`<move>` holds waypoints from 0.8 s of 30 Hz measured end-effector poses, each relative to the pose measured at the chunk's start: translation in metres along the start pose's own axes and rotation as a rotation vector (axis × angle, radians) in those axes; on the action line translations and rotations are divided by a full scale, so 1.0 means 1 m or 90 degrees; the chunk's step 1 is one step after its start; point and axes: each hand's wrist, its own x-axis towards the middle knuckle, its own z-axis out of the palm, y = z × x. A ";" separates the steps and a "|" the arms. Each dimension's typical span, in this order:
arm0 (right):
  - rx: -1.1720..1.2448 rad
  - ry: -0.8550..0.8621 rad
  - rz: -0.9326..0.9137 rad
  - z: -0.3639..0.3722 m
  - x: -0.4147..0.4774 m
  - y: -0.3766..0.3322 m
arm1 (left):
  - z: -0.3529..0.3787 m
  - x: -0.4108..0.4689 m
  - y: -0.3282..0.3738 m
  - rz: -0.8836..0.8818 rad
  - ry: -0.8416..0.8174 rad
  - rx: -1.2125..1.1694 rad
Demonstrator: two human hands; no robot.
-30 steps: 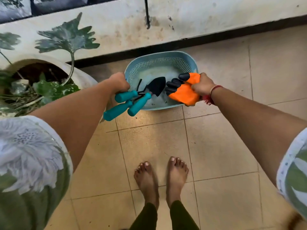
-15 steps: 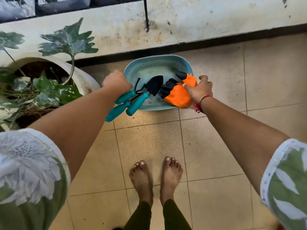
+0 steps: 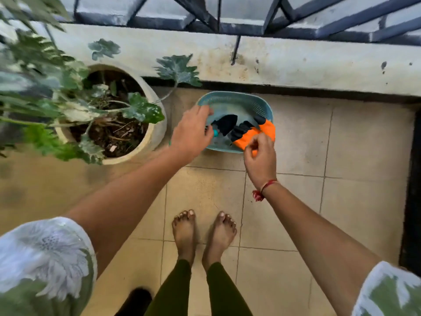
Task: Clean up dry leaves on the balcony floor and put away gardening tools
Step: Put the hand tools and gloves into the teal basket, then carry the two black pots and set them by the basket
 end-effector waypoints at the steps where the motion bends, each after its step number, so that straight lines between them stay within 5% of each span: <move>1: 0.020 -0.012 -0.042 -0.004 -0.006 -0.013 | -0.006 -0.014 0.002 0.008 -0.017 -0.005; 5: 0.045 -0.092 -0.117 -0.028 -0.033 -0.062 | -0.034 -0.074 0.004 0.015 -0.013 -0.027; 14: -0.037 -0.322 -0.236 -0.052 -0.114 -0.158 | -0.072 -0.219 -0.012 -0.282 0.109 -0.193; 24: -0.023 -0.515 -0.344 0.017 -0.268 -0.237 | -0.086 -0.377 -0.073 -0.484 0.261 -0.338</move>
